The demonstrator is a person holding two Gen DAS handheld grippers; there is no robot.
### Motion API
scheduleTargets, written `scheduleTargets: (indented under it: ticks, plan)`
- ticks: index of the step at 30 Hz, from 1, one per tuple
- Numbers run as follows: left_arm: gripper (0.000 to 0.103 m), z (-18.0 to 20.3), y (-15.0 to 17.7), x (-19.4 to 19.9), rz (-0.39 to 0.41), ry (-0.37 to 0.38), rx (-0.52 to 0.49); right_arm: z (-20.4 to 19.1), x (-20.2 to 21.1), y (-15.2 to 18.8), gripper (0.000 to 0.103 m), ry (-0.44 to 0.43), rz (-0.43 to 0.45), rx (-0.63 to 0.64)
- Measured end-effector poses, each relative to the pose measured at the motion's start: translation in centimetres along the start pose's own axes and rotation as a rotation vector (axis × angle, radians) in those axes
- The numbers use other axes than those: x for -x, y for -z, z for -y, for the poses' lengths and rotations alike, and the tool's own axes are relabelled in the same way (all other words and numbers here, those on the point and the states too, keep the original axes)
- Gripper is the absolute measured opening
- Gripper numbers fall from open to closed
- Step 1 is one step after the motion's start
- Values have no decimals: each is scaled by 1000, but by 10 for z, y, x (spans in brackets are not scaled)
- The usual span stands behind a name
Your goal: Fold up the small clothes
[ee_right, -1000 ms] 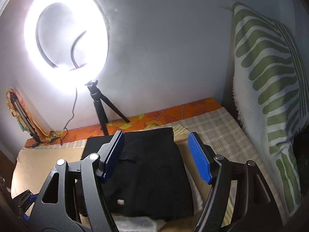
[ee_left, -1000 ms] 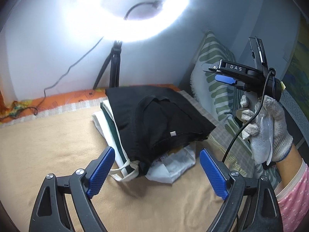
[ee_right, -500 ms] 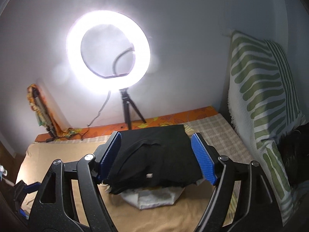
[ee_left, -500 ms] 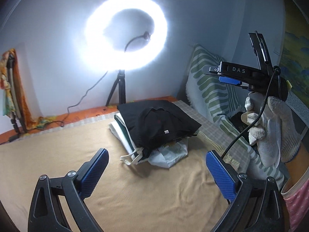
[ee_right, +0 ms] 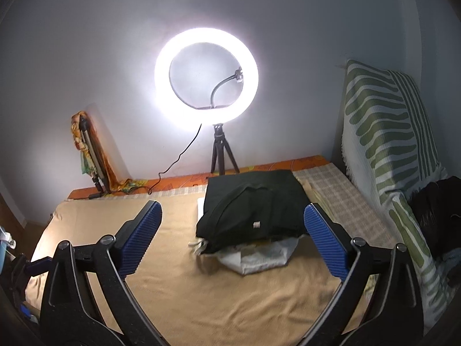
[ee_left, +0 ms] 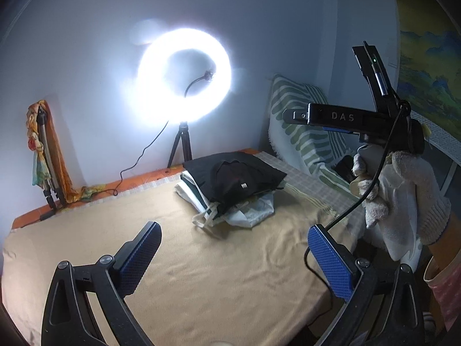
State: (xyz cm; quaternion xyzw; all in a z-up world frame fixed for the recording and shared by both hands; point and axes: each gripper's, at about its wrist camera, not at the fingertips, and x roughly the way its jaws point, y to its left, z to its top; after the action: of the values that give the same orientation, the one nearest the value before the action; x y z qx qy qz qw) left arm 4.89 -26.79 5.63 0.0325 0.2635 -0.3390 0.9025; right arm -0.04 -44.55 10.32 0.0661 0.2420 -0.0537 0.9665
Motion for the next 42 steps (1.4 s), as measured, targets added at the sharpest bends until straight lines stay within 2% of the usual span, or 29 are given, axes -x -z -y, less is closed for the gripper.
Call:
scheduleTargets:
  ticks: [7,11,16,23,26,32,42]
  plan:
    - [103,6,25,21,-7,6,-17,-18,19,32,103,68,9,-2]
    - [103,8,41,29,-16,-38,-60,-31,26,53,103,112,15,7]
    - [103,1,58,30,-38,-54,-52,-43,24,83,103,138,-29,-26]
    - [103,-12,73,30,-54,-107,-55,-59,18,121,103,179,-16,-29]
    - [103,-21,78,28,-62,-123,-26,-61,14,127,103,151,-40,-41]
    - [103,-31,86,26,-80,-155,-4,-60,17,129,103,165,-1,-43]
    - [103,-40,86,27,-78,-172,10,-50,13,130,103,181,-4,-71]
